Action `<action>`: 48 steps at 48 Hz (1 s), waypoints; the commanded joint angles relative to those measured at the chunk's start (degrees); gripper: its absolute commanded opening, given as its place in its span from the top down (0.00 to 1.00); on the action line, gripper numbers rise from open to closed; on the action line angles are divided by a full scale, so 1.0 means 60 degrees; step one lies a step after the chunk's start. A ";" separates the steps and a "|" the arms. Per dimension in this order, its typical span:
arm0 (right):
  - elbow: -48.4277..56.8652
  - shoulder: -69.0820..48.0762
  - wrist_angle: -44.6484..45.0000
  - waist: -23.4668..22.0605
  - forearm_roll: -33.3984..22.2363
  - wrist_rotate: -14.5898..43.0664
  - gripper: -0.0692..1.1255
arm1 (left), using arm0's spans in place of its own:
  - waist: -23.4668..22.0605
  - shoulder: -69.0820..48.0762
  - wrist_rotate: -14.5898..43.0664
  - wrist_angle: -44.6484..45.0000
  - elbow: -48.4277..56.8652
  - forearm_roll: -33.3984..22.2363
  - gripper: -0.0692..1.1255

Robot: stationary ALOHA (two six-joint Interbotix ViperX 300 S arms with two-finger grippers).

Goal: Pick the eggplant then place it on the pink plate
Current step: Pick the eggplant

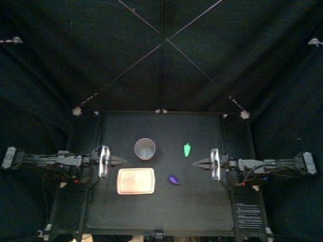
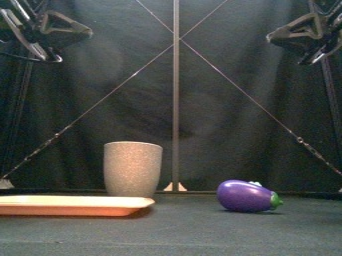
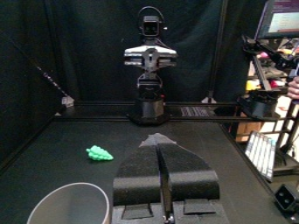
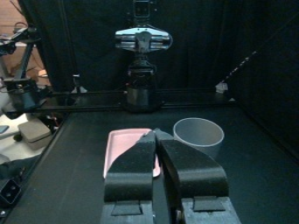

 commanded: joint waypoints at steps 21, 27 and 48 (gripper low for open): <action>-0.0337 0.2783 -0.0088 0.1201 0.0601 0.1069 0.82 | 0.0044 -0.0601 0.0000 0.0103 0.0044 0.0029 0.97; -0.0469 0.3706 -0.0117 0.1362 0.1069 0.1436 0.65 | 0.0029 -0.0601 0.0000 0.0264 0.0015 0.0059 0.97; -0.1553 0.6929 0.0044 0.1289 0.1846 0.1611 0.06 | 0.0044 -0.0601 0.0015 0.0366 0.0044 0.0088 0.97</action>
